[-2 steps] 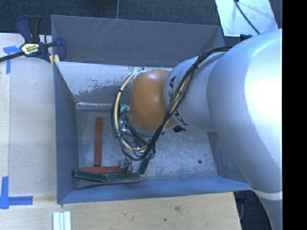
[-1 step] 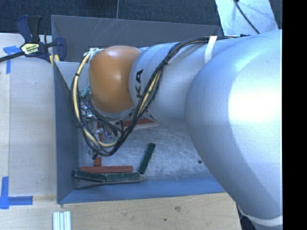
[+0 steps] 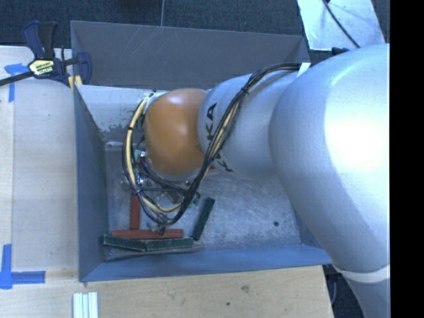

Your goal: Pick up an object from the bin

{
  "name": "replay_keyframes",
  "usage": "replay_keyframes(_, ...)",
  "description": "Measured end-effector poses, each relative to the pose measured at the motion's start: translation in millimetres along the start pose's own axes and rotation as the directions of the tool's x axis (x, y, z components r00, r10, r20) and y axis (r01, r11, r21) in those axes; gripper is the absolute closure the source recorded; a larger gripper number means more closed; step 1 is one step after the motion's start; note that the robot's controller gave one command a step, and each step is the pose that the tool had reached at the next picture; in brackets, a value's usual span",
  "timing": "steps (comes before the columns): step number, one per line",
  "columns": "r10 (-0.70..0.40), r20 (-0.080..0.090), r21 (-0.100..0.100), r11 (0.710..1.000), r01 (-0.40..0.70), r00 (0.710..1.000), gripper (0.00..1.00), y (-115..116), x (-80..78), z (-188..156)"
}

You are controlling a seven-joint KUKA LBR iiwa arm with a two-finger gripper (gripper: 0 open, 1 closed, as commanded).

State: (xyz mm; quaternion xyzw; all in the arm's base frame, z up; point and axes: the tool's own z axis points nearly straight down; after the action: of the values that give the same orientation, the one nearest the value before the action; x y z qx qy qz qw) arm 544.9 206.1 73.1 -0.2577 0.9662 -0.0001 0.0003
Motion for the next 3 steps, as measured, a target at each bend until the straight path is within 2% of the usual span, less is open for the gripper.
replay_keyframes(1,-0.365,0.005,0.002,0.931,0.365,0.931,0.00,-11.0,-24.8,2.7)
replay_keyframes(2,-0.363,0.008,0.002,0.932,0.363,0.932,1.00,-10.1,-25.8,1.2)
replay_keyframes(3,-0.258,0.010,0.005,0.966,0.258,0.966,1.00,-39.5,-21.3,-118.7)
